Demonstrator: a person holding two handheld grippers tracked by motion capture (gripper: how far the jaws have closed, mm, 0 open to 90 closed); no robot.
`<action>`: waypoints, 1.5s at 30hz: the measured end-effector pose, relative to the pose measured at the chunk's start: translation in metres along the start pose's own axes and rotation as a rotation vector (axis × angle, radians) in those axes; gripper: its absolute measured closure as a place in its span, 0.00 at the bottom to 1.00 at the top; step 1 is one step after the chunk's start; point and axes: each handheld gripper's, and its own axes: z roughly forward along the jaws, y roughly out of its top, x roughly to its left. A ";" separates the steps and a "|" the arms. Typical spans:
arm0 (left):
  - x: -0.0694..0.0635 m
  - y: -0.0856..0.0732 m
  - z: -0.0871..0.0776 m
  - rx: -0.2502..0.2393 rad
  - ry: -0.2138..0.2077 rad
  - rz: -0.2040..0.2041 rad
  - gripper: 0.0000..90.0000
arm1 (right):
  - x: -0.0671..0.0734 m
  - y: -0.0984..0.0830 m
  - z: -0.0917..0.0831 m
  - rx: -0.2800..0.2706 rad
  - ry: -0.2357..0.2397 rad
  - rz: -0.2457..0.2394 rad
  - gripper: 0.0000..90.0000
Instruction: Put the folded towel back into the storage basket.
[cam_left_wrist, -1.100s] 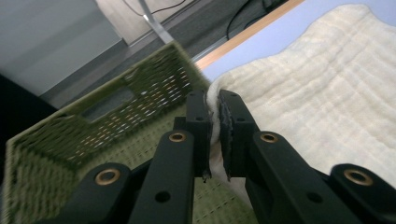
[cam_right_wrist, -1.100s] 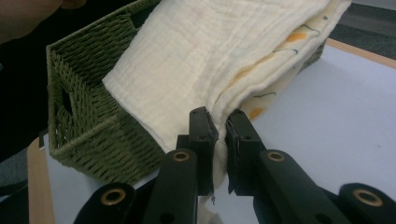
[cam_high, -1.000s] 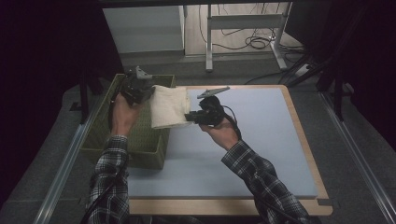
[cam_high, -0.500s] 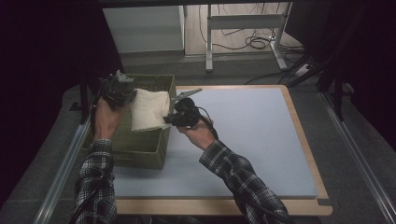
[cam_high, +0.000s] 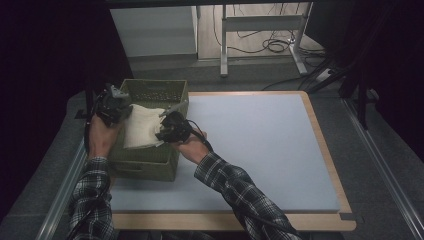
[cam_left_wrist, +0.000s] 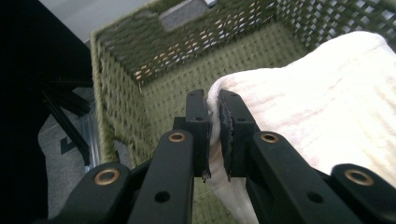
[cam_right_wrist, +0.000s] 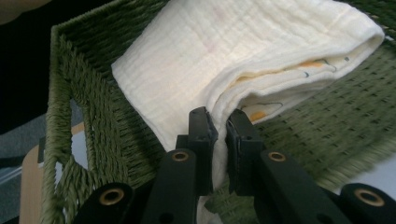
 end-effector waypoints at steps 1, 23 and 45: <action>0.001 -0.002 0.001 0.004 -0.001 -0.002 0.92 | 0.002 0.001 0.003 0.006 0.001 -0.001 0.91; -0.005 -0.012 0.042 0.093 -0.026 0.042 0.91 | 0.015 0.010 0.031 0.135 -0.093 -0.106 0.91; 0.000 -0.022 0.052 0.110 -0.010 0.024 0.73 | 0.027 0.022 0.044 0.167 -0.113 -0.166 0.77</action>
